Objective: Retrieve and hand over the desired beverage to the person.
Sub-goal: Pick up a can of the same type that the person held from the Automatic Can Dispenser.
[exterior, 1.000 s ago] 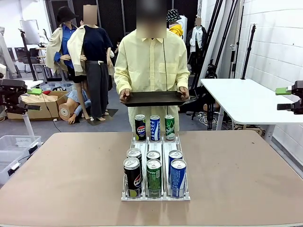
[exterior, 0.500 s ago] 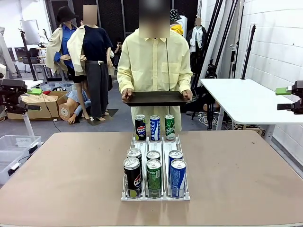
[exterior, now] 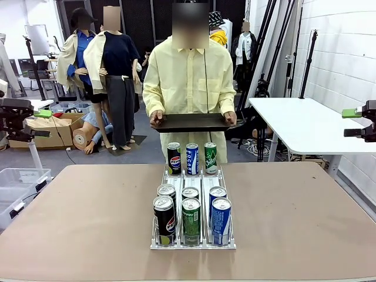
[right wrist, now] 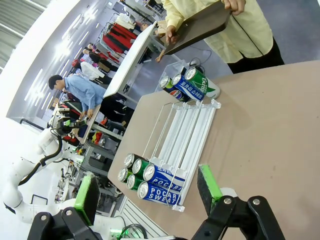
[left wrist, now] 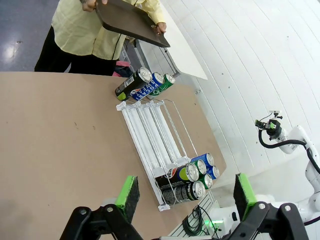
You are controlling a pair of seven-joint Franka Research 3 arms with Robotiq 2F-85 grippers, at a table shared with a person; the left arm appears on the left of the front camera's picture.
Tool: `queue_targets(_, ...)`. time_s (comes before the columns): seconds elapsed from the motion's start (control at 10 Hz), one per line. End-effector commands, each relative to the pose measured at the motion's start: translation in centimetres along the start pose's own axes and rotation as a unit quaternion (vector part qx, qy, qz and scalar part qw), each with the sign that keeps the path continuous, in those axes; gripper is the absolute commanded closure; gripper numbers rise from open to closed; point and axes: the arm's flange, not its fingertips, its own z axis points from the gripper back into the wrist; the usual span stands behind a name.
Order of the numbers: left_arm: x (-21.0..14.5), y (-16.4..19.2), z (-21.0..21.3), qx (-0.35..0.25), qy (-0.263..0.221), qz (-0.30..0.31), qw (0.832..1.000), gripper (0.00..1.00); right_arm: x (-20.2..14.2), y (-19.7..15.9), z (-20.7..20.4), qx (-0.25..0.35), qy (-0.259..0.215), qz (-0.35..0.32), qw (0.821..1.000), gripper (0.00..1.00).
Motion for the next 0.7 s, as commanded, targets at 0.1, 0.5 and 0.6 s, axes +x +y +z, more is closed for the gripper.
queue_targets(0.1, 0.05, -0.12, 0.09, -0.002, -0.005, 0.002, 1.0, 0.0, 0.16, -0.01, -0.11, 0.006, -0.002, -0.001, 1.0, 0.0)
queue_targets(0.5, 0.05, -0.12, 0.09, -0.002, -0.005, 0.002, 1.0, 0.0, 0.16, -0.01, -0.11, 0.006, -0.002, -0.001, 1.0, 0.0)
queue_targets(0.6, 0.05, -0.12, 0.09, -0.002, -0.005, 0.002, 1.0, 0.0, 0.16, -0.01, -0.11, 0.006, -0.002, -0.001, 1.0, 0.0)
